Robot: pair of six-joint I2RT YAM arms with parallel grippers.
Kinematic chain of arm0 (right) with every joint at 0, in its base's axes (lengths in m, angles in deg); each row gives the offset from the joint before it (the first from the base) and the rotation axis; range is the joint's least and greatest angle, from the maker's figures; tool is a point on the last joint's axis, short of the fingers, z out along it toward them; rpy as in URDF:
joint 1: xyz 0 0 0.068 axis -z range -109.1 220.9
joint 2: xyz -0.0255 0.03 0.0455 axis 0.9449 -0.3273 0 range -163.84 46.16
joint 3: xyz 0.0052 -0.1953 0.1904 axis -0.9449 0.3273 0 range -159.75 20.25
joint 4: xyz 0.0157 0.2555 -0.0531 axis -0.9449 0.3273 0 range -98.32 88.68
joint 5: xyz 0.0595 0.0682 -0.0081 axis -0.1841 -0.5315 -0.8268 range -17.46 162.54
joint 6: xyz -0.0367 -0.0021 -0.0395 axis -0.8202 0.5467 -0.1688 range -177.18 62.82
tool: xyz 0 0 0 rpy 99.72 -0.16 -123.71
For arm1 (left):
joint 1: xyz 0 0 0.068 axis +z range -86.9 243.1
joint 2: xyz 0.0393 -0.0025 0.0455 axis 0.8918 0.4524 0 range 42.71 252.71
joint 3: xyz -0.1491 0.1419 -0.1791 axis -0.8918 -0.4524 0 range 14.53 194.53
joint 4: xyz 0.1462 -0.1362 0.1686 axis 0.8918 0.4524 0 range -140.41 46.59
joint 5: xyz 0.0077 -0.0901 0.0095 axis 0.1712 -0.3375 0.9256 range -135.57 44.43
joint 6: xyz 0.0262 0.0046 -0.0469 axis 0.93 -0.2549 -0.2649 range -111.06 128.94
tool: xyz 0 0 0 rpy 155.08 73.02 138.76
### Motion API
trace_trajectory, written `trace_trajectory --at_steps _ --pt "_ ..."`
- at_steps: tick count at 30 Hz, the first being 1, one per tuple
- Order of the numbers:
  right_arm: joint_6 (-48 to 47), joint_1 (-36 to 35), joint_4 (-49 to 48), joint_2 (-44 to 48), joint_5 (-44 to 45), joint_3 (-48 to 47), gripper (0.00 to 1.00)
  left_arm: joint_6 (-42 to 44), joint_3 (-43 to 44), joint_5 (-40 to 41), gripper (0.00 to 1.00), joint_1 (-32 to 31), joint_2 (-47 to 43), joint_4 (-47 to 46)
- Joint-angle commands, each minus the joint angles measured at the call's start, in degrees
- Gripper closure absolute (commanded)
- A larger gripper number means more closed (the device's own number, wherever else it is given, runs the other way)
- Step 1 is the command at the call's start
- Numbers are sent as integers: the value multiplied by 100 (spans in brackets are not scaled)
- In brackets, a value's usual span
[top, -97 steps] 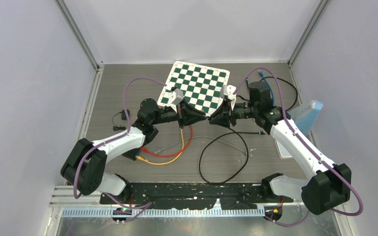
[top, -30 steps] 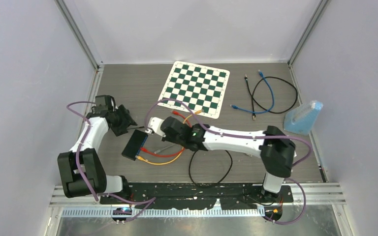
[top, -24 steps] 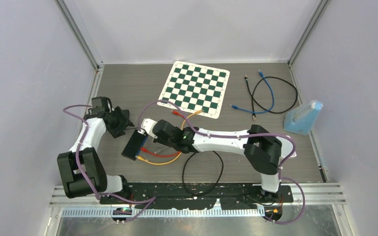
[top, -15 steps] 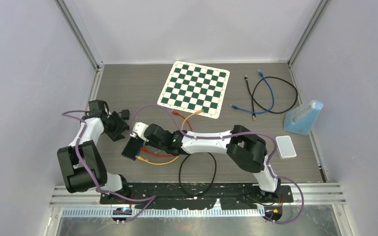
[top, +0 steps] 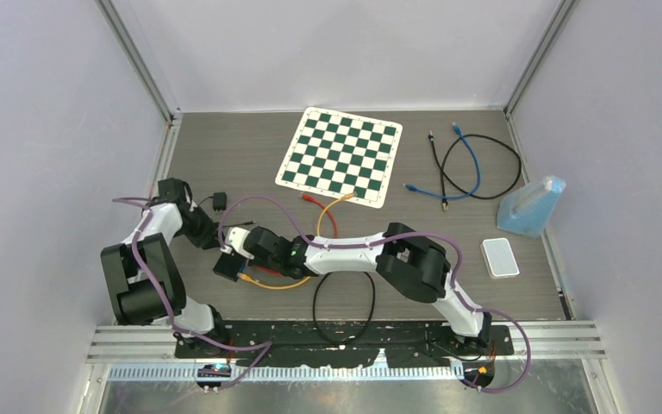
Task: Insert the plug into the switch port
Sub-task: Insert the connector into the switch port.
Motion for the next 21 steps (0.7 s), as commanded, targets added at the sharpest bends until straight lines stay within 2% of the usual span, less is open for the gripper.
trace_trajectory --at_steps 1,12,21 --pt "-34 -54 -183 -69 -81 -317 95 136 194 24 79 47 46 56" --pt "72 15 231 -499 52 -778 95 116 182 -253 90 48 173 8" --pt "198 97 280 -386 -81 -779 95 86 178 -382 92 52 191 -27"
